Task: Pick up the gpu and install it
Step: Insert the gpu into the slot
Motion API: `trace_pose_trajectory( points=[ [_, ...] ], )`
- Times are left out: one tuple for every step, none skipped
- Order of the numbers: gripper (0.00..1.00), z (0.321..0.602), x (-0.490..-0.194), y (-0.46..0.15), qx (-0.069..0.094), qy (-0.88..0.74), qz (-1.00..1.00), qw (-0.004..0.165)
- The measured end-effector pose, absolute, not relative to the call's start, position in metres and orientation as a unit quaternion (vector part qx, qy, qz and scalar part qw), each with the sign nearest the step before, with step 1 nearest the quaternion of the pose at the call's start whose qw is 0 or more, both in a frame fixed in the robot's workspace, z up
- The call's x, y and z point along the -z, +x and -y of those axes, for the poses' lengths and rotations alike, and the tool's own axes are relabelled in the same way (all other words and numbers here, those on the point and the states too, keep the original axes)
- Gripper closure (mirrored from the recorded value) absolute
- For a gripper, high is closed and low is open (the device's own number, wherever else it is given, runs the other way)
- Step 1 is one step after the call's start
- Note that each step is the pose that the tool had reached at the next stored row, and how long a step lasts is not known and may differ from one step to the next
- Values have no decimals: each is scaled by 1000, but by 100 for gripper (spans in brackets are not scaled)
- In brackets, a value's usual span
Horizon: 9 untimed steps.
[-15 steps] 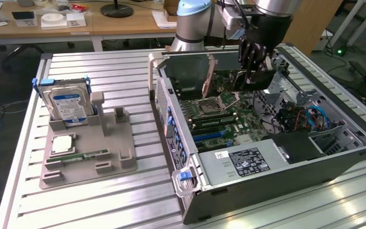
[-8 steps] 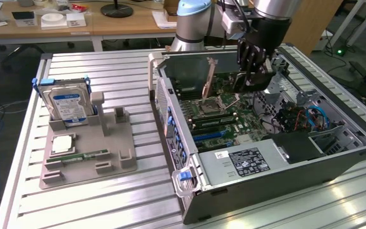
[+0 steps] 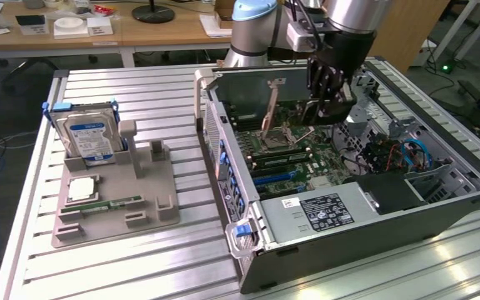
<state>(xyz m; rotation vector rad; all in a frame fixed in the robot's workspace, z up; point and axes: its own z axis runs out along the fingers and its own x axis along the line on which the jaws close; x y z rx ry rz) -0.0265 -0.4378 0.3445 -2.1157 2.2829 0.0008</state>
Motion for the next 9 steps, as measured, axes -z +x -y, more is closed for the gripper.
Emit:
trace_pose_trajectory(
  points=[
    [72, 438, -343, -27, 0, -680, -733, 15],
    [72, 438, -341, -28, 0, -680, -733, 14],
    [72, 438, -339, -29, 0, -680, -733, 14],
    [72, 438, -338, -31, 0, -681, -732, 14],
    [72, 438, -336, -32, 0, -682, -731, 15],
    [72, 438, -334, -34, 0, -684, -729, 15],
    [72, 438, -332, -35, 0, -687, -727, 14],
    [72, 438, -331, -36, -1, -690, -724, 15],
    [72, 438, -330, -36, -1, -693, -721, 15]
  ],
)
